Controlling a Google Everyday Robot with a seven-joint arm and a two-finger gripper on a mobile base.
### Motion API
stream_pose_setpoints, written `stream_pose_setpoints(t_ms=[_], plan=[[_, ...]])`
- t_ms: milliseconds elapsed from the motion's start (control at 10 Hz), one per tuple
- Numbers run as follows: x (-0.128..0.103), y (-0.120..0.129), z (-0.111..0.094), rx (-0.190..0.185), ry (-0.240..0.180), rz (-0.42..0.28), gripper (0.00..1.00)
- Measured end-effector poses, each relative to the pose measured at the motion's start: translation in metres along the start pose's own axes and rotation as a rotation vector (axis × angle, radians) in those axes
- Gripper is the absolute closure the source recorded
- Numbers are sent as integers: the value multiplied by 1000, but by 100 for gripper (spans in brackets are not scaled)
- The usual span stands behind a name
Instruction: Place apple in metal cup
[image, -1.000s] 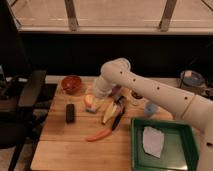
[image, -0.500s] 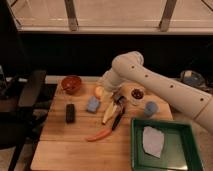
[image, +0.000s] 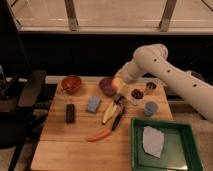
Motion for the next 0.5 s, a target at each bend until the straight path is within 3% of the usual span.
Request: stream_pose_setpoints(t_ms=[100, 500], plan=[[12, -3, -1, -1, 3, 35, 100], [14, -3, -2, -1, 2, 41, 100]])
